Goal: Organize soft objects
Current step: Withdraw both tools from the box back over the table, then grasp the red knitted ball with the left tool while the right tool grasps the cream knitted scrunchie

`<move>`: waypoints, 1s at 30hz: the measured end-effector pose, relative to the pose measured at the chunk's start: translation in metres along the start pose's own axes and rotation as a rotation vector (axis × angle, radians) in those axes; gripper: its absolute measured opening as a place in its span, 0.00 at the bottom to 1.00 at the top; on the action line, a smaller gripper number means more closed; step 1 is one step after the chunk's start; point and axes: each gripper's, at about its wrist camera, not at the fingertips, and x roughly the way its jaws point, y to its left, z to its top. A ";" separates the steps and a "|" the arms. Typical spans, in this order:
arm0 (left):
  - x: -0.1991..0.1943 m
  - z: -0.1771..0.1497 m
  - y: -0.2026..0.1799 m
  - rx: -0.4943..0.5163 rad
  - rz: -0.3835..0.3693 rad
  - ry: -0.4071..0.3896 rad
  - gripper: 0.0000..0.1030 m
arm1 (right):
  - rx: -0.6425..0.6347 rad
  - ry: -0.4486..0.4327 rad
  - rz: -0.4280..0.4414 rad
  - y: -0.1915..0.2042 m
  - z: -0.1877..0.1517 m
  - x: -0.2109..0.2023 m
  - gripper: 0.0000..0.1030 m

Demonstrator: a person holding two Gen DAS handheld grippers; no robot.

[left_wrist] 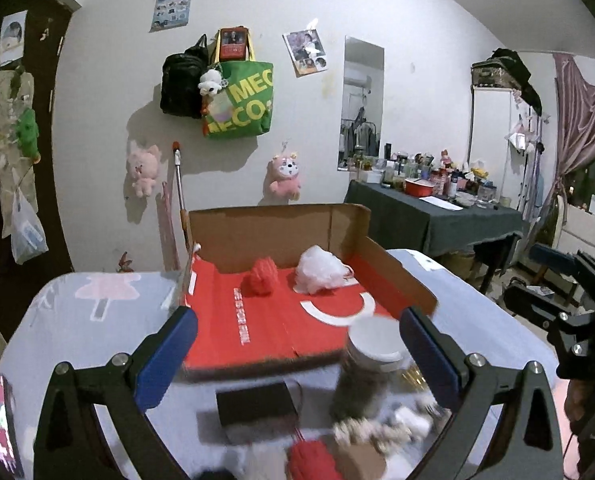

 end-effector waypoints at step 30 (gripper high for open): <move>0.014 -0.149 -0.020 -0.030 0.051 0.165 1.00 | 0.143 0.110 0.011 0.027 -0.152 0.000 0.92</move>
